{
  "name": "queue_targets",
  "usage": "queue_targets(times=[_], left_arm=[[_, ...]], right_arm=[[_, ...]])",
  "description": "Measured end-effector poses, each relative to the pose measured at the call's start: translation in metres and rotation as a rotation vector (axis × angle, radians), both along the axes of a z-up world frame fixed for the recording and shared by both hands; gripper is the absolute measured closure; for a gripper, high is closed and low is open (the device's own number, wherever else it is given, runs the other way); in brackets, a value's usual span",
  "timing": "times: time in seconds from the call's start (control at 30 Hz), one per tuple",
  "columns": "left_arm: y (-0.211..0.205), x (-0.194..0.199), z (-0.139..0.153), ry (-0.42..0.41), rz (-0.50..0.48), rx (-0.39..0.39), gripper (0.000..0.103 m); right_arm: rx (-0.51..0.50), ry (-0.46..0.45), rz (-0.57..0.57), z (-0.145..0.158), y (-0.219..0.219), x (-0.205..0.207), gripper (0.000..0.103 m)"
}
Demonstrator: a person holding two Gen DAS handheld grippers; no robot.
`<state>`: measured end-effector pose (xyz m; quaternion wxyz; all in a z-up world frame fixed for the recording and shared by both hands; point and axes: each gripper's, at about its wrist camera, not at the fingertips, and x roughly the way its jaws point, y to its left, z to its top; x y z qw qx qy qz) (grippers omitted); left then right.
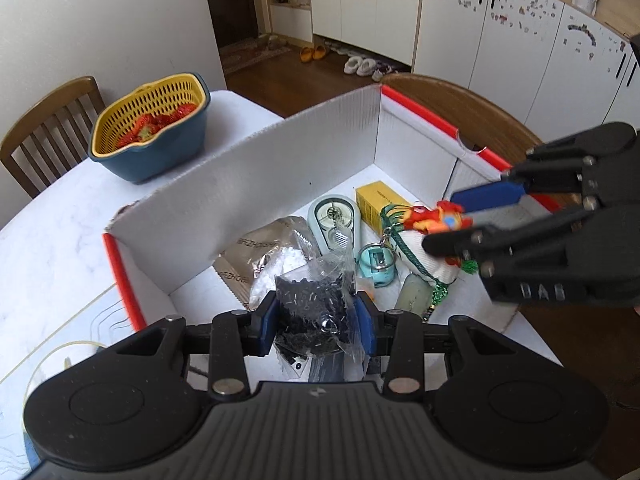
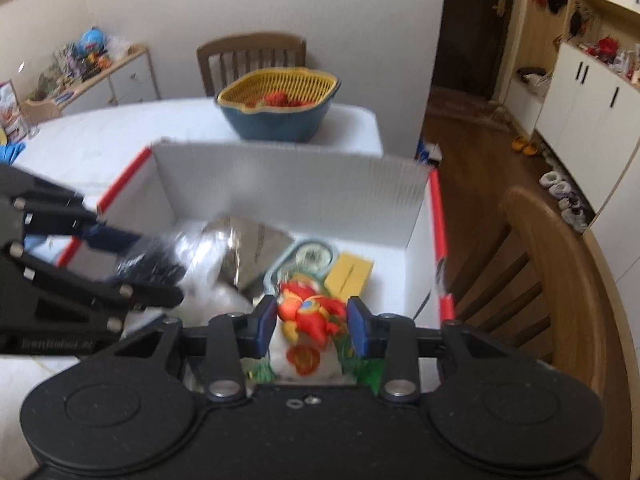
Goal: Organize objects
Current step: 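Carry the black bead bag and dragon keychain with both tools into the box, then open both tools to drop the black bag and keychain, then withdraw both tools up and away from the box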
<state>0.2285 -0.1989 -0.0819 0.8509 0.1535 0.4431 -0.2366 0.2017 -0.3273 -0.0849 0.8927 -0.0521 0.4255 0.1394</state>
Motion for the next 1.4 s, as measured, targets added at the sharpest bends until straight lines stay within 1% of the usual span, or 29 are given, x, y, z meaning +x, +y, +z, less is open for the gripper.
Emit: queue_targets(times=[0.1,0.17,0.4,0.53,0.57,0.63,0.7,0.77,0.87,1.0,1.27,1.37,1.4], left_arm=[[-0.005,0.007,-0.008,0.012,-0.001,0.008,0.064],[-0.007,0.01,-0.012,0.018,-0.004,0.006,0.064],[-0.016,0.016,-0.021,0.029,-0.015,0.0,0.063],[-0.015,0.015,-0.021,0.029,-0.016,-0.007,0.063],[-0.015,0.015,-0.021,0.029,-0.014,-0.009,0.061],[-0.014,0.014,-0.021,0.031,-0.007,-0.017,0.055],[-0.012,0.014,-0.021,0.033,0.0,-0.025,0.045],[-0.01,0.012,-0.021,0.032,0.006,-0.03,0.043],[-0.007,0.008,-0.019,0.029,0.014,-0.034,0.042],[0.001,0.0,-0.013,0.016,0.03,-0.055,0.039],[0.02,-0.017,0.012,-0.031,0.039,-0.115,0.038],[0.029,-0.025,0.023,-0.057,0.037,-0.142,0.032],[0.032,-0.027,0.026,-0.064,0.036,-0.151,0.032]], right_arm=[[-0.006,0.023,0.031,-0.008,0.001,0.0,0.067],[0.0,0.021,0.046,-0.009,0.001,-0.001,0.066],[0.037,0.02,0.055,-0.01,-0.001,0.005,0.066],[0.05,0.028,0.065,-0.009,-0.004,0.004,0.063],[0.054,0.03,0.068,-0.009,-0.004,0.003,0.062],[0.062,0.029,0.067,-0.007,-0.006,0.002,0.059],[0.067,0.028,0.064,-0.006,-0.007,0.0,0.059],[0.074,0.029,0.057,-0.005,-0.009,-0.001,0.058],[0.079,0.023,0.054,-0.003,-0.009,-0.005,0.057],[0.087,0.007,0.046,0.003,-0.011,-0.012,0.05],[0.1,-0.032,0.022,0.021,-0.005,-0.027,0.046],[0.107,-0.05,0.008,0.029,0.0,-0.035,0.043],[0.109,-0.057,0.003,0.031,0.002,-0.038,0.042]])
